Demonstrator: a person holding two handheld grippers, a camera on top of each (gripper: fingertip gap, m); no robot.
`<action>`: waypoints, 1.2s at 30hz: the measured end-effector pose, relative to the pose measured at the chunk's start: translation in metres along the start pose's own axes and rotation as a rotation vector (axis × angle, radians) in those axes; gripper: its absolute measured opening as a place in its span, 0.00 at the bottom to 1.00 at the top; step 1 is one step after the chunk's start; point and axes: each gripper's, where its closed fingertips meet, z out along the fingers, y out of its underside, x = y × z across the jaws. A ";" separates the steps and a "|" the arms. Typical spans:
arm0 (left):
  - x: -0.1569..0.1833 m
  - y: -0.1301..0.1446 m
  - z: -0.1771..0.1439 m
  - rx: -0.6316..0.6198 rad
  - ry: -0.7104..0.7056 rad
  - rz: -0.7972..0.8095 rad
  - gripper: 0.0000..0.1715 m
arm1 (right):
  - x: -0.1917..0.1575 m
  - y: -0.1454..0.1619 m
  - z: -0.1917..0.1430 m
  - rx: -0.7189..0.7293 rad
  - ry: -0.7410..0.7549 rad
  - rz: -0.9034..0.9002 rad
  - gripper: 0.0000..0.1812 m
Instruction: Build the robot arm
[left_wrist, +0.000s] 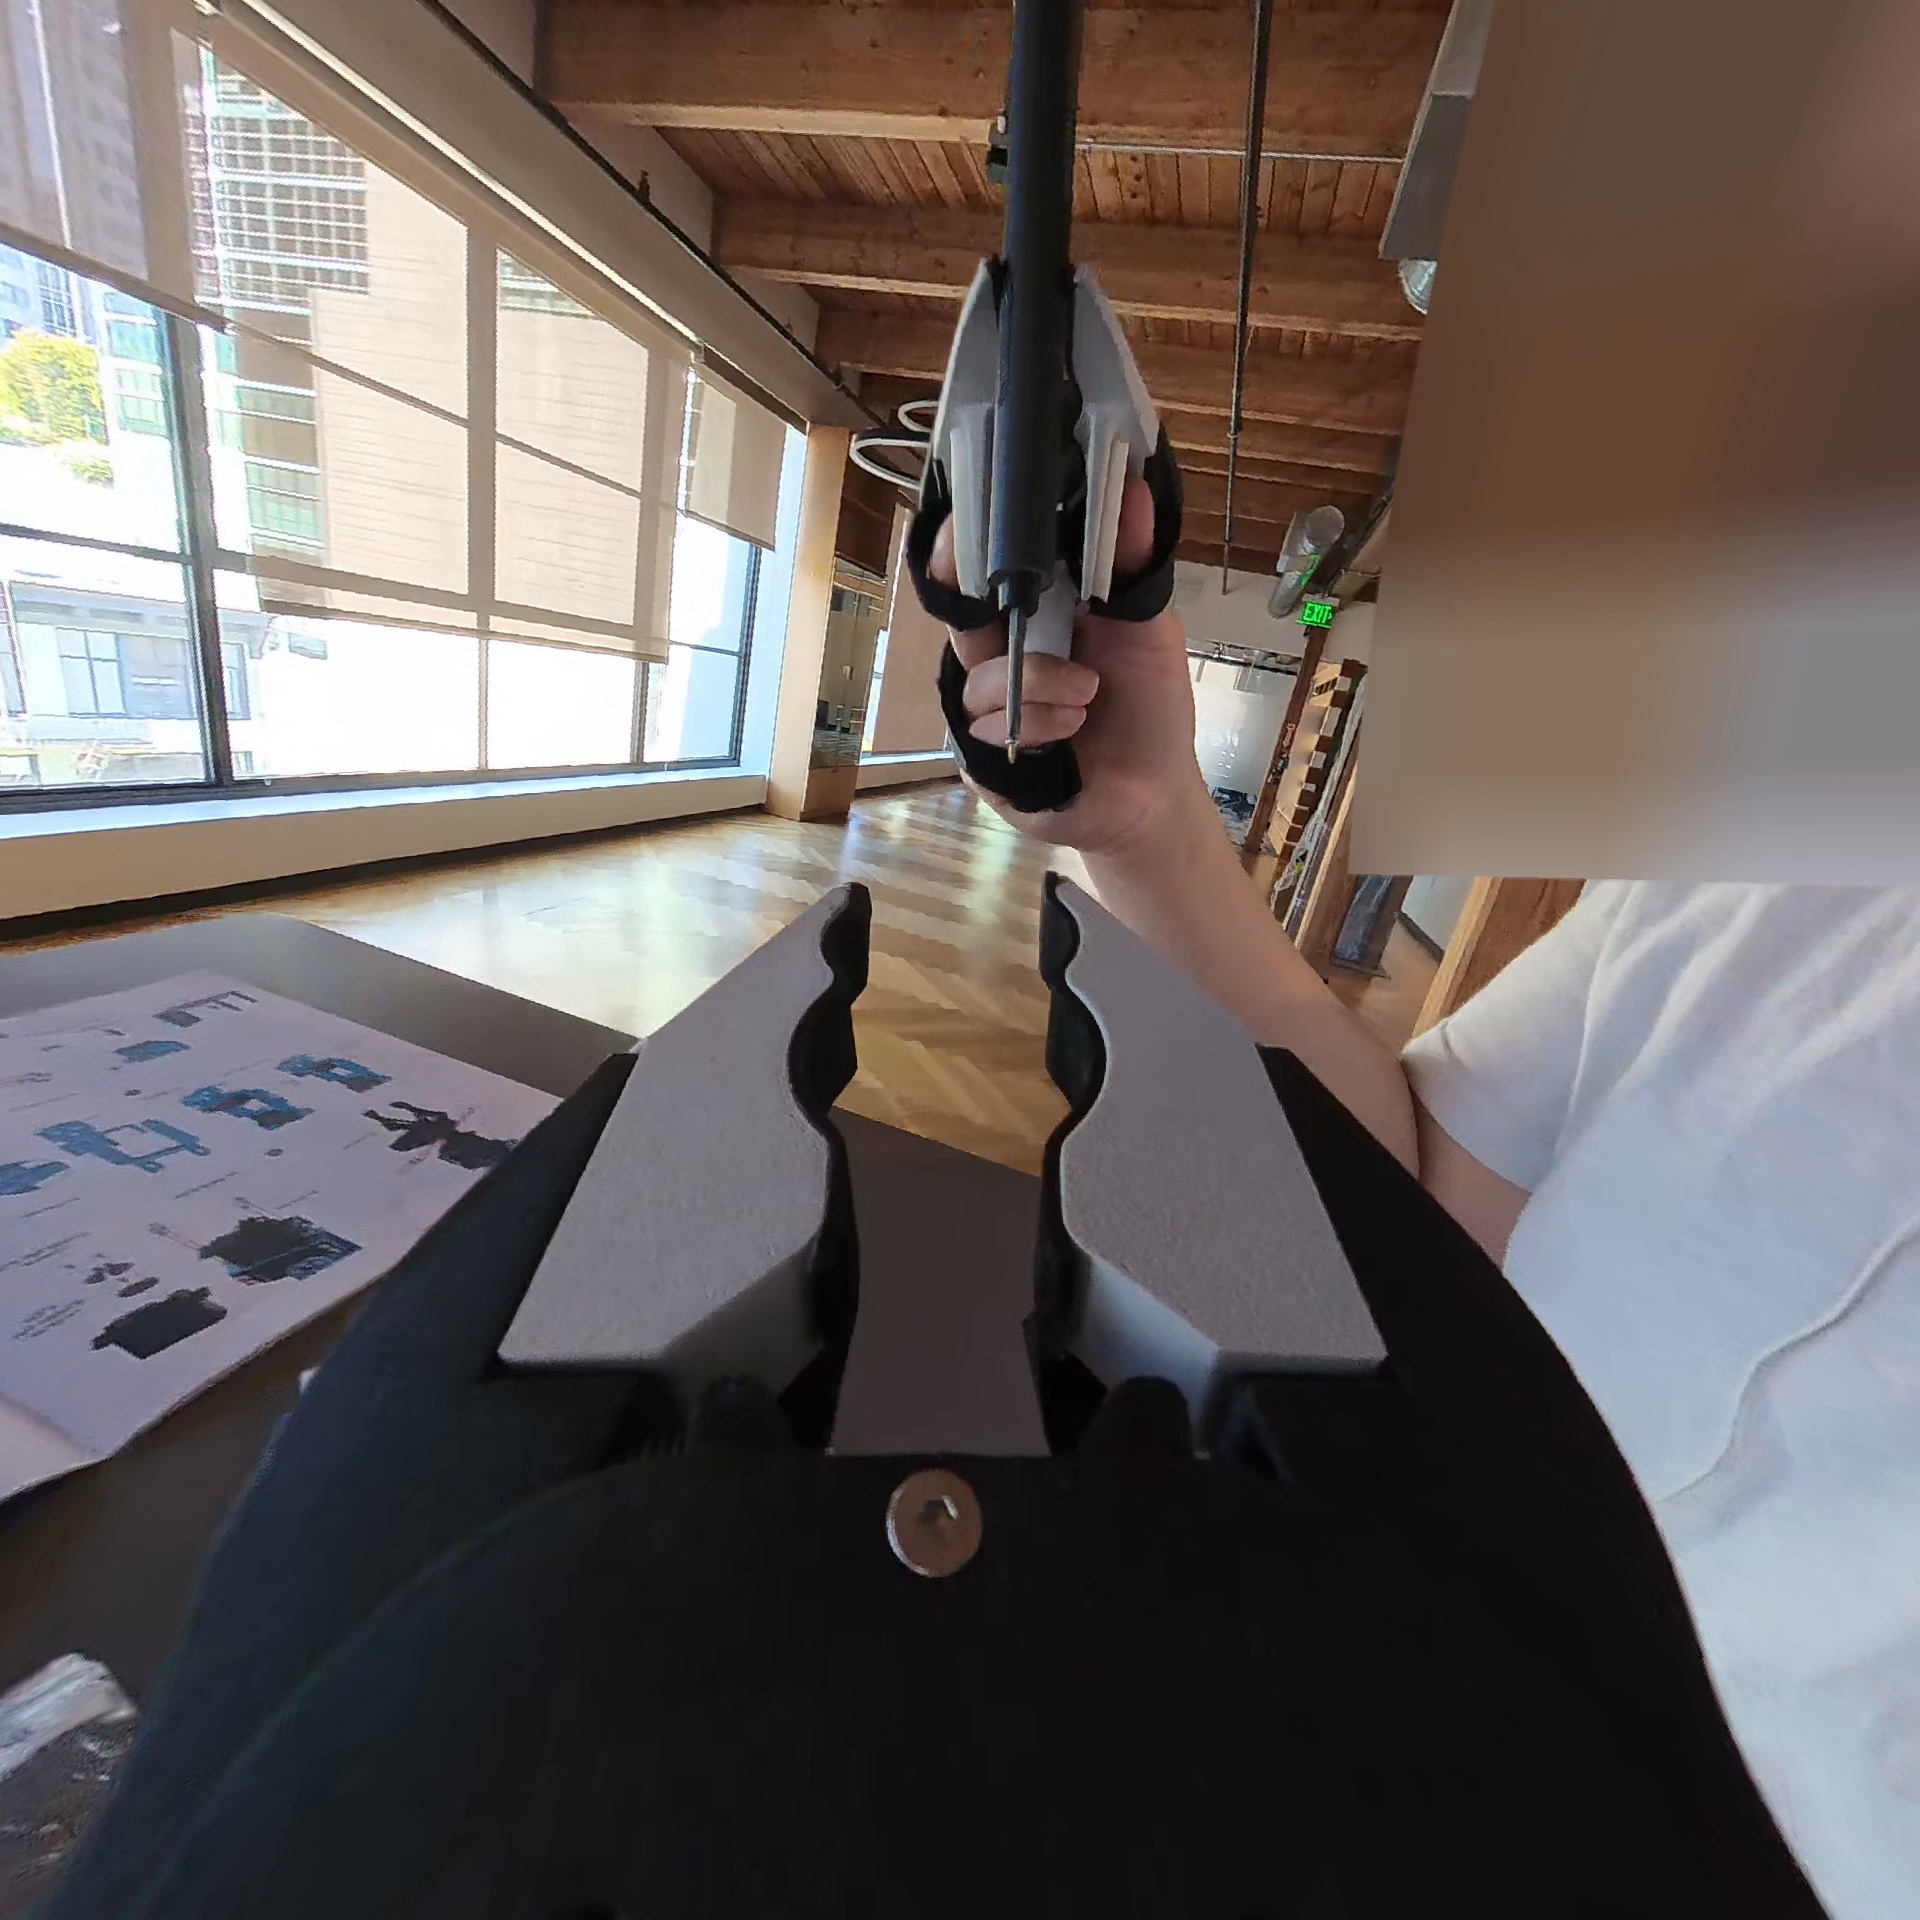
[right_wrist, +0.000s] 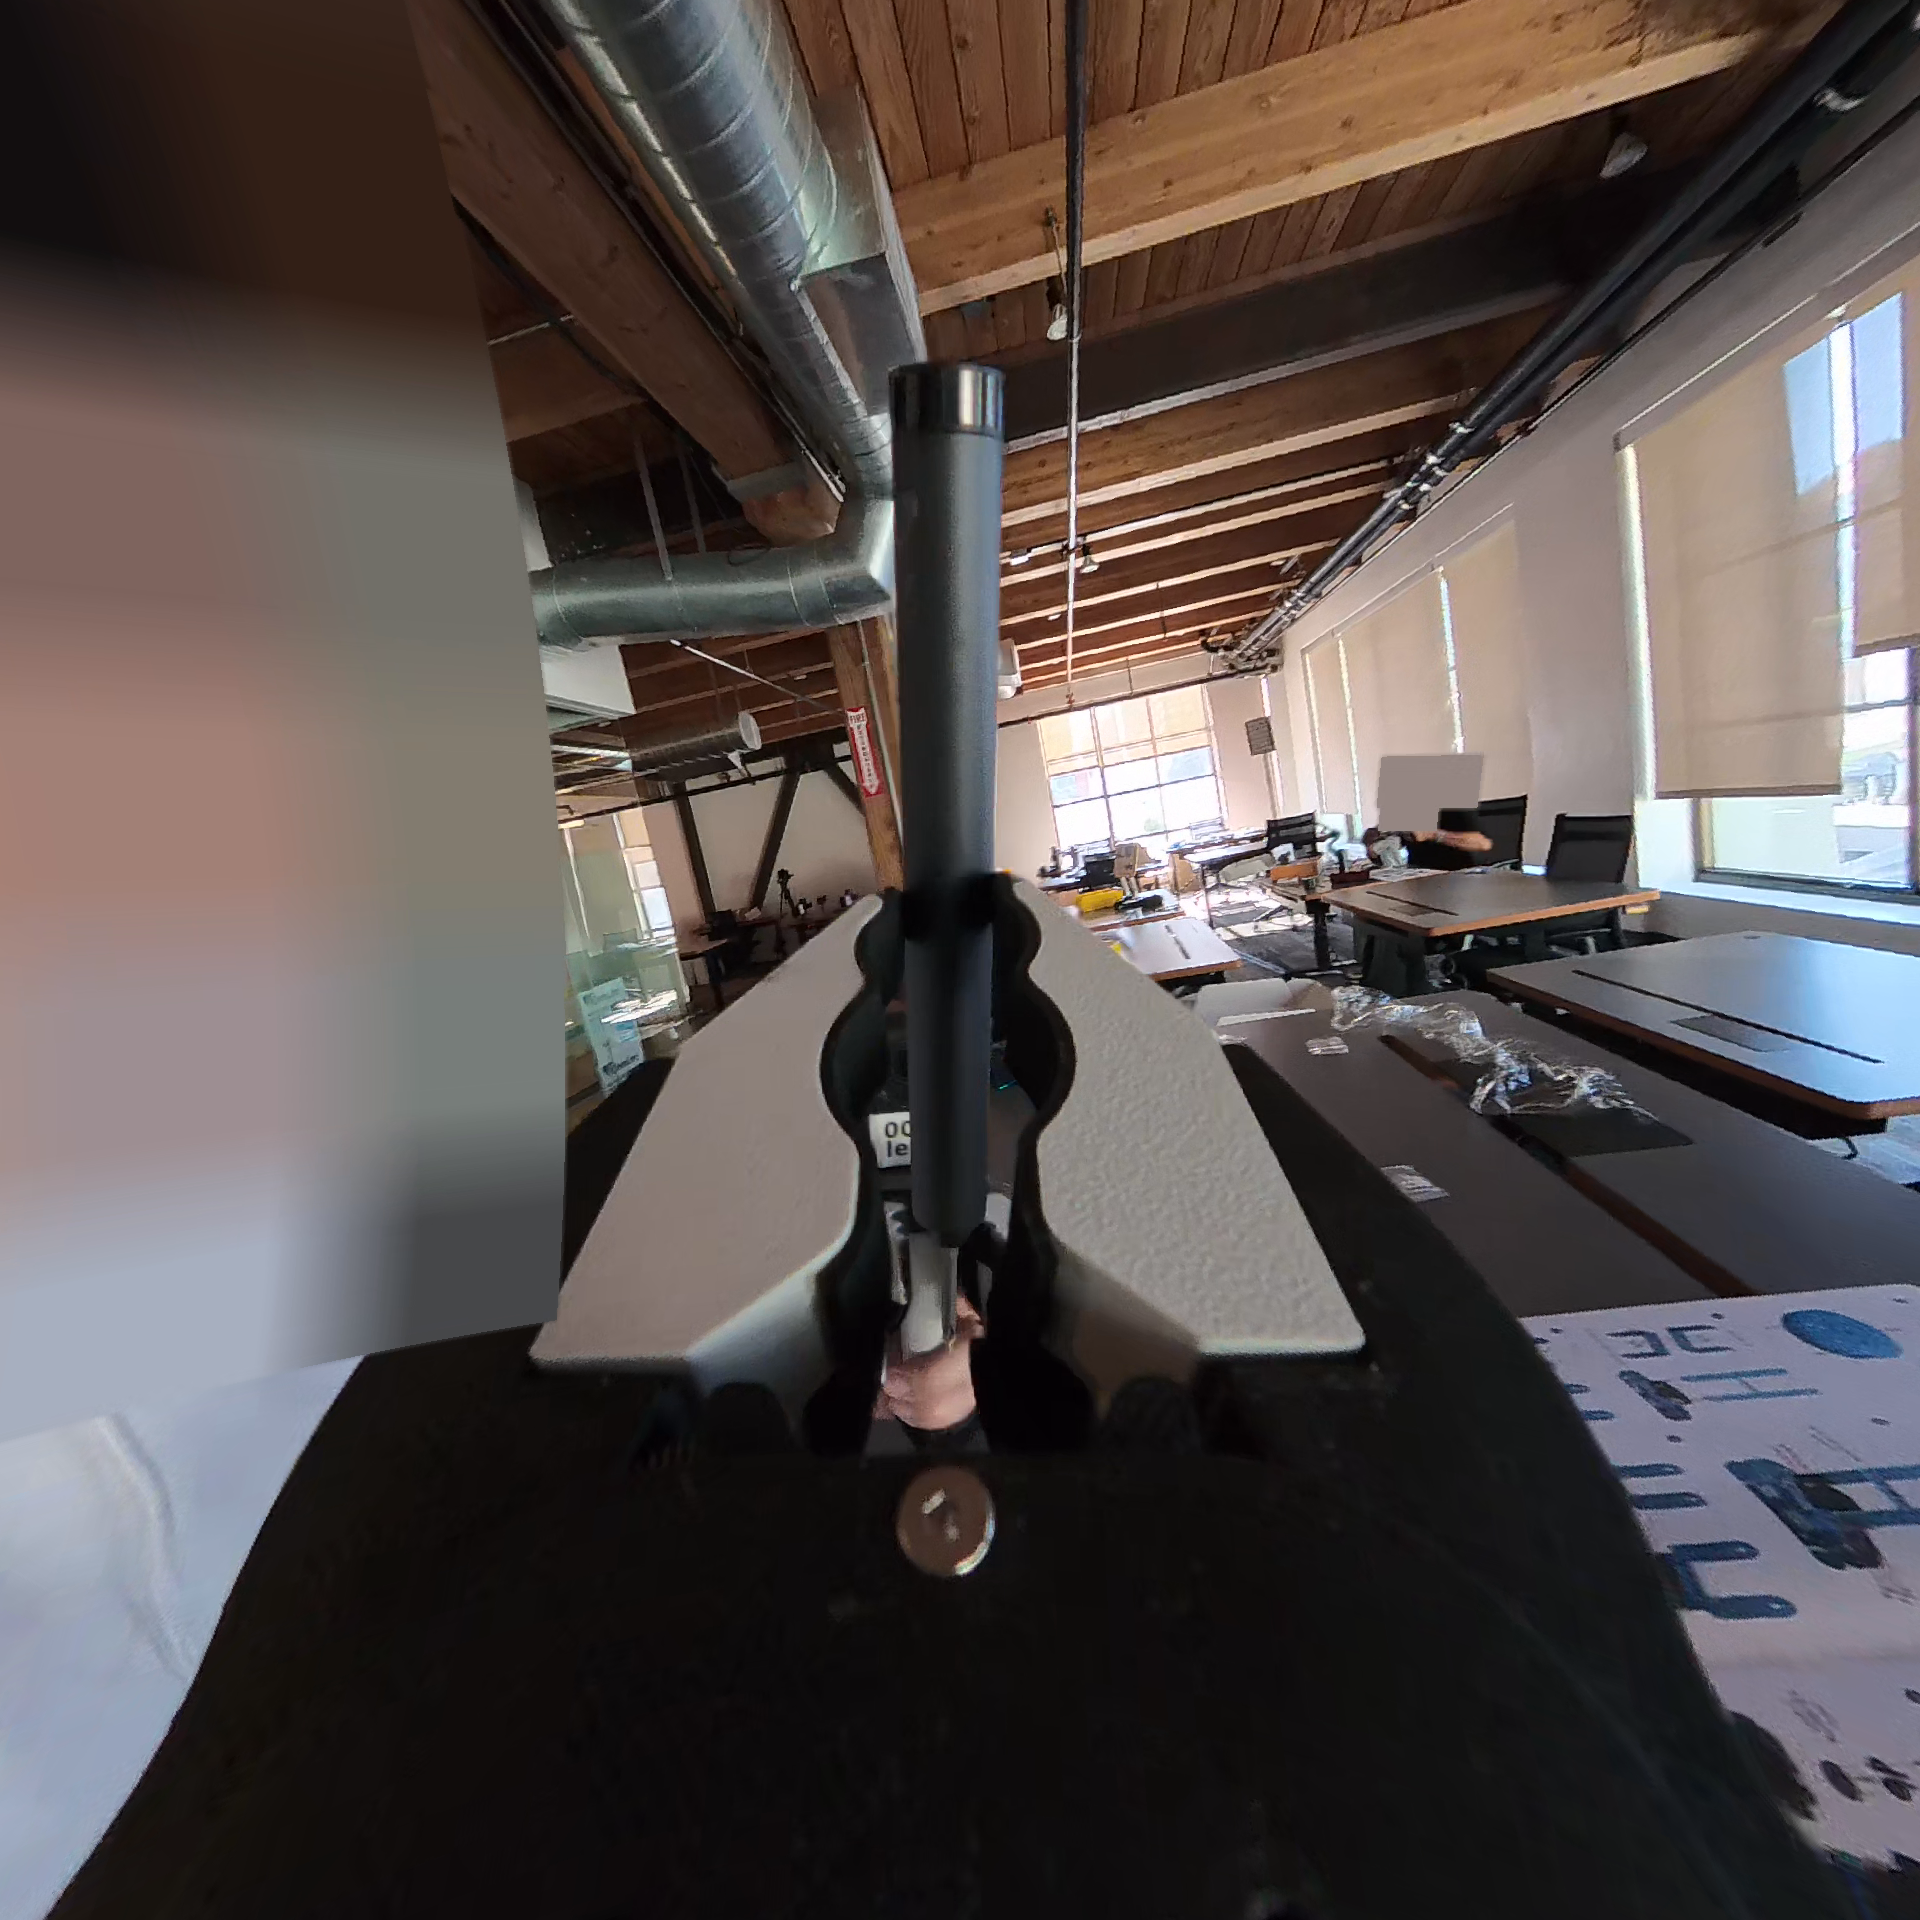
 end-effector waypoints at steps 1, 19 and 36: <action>-0.003 -0.004 0.001 -0.004 -0.003 0.012 0.18 | 0.005 -0.003 -0.002 0.008 0.017 -0.007 0.09; -0.107 -0.145 0.021 0.086 -0.392 0.261 0.16 | 0.116 -0.020 -0.044 0.029 0.385 -0.078 0.09; -0.164 -0.143 -0.010 0.095 -0.503 -0.032 0.11 | 0.156 -0.009 -0.063 0.008 0.454 -0.031 0.09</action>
